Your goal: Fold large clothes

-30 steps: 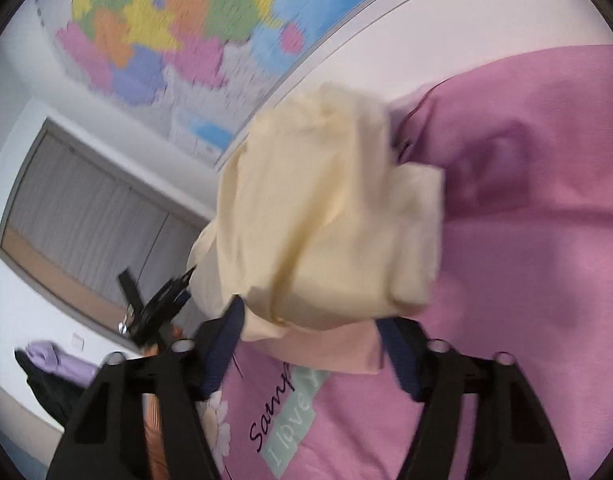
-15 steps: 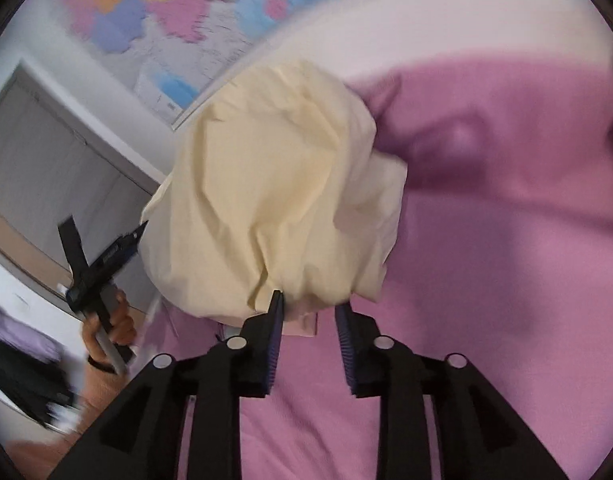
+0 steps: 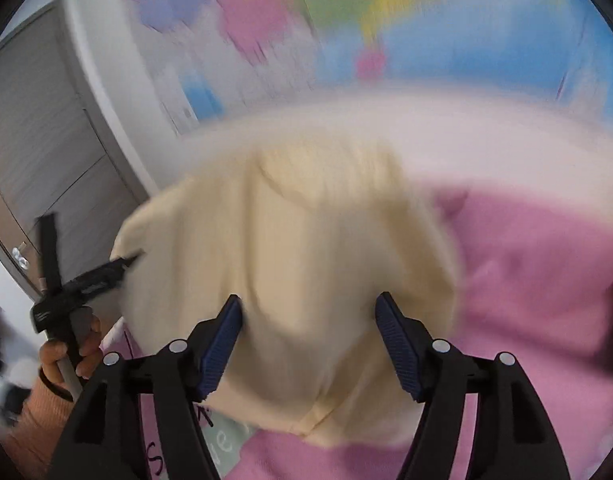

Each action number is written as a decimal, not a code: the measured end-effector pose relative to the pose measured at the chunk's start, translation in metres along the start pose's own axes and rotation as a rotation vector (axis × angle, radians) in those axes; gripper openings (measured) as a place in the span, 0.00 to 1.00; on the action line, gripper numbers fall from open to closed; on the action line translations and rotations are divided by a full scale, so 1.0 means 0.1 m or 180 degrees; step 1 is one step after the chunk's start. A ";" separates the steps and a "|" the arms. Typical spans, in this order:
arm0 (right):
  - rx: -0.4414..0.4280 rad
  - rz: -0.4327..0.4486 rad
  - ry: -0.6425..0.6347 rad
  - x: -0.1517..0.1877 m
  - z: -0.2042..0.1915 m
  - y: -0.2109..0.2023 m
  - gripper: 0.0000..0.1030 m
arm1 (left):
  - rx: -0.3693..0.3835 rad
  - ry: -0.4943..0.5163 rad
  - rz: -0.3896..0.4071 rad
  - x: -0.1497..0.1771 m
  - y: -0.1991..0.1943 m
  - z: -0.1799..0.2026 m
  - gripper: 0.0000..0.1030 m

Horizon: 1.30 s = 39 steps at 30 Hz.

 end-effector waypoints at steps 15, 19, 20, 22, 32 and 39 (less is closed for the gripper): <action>0.0092 0.0199 -0.0377 0.07 -0.39 -0.16 0.80 | -0.0119 0.0103 0.0235 0.17 -0.61 0.24 0.95; 0.0143 0.0315 -0.0524 0.07 -0.57 -0.17 0.88 | -0.0194 0.0163 0.0247 0.26 -0.74 0.33 0.95; 0.0175 0.0352 -0.0546 0.09 -0.59 -0.19 0.88 | -0.0210 0.0186 0.0246 0.29 -0.77 0.35 0.95; 0.0184 0.0392 -0.0575 0.14 -0.64 -0.23 0.89 | -0.0266 0.0220 0.0265 0.37 -0.82 0.40 0.95; 0.0272 0.0495 -0.0640 0.42 -0.67 -0.41 0.94 | -0.0330 0.0316 0.0252 0.59 -1.04 0.55 0.95; 0.0287 0.0549 -0.0615 0.53 -0.66 -0.53 0.94 | -0.0304 0.0230 0.0239 0.67 -1.16 0.60 0.95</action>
Point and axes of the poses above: each gripper's, at about its wrist camera, not at the fingertips, and y roughly the way its jaws point, z to its right, x to its underside, the point moved 10 cm from there along y, roughly the way its jaws point, and after that the axes turned 6 degrees about -x, right-handed, at the moved point
